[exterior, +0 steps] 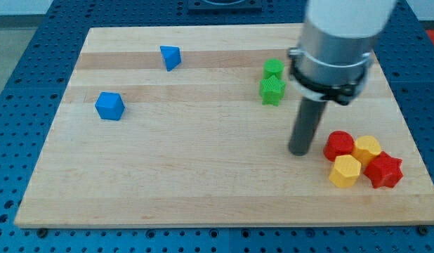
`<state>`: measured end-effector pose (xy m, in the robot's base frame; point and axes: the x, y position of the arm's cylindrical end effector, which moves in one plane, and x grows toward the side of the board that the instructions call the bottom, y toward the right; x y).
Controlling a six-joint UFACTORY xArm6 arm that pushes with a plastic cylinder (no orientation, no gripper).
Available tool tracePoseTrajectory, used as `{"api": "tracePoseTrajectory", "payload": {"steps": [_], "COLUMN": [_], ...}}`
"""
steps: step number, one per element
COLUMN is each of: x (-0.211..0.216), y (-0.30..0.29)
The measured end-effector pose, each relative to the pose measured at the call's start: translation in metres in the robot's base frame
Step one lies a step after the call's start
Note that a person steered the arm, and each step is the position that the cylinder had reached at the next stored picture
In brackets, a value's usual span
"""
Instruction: Move your arm towards centre left
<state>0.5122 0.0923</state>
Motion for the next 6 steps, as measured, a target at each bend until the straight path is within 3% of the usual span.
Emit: {"api": "tracePoseTrajectory", "payload": {"steps": [5, 6], "x": [0.000, -0.014], "y": [-0.325, -0.359]}}
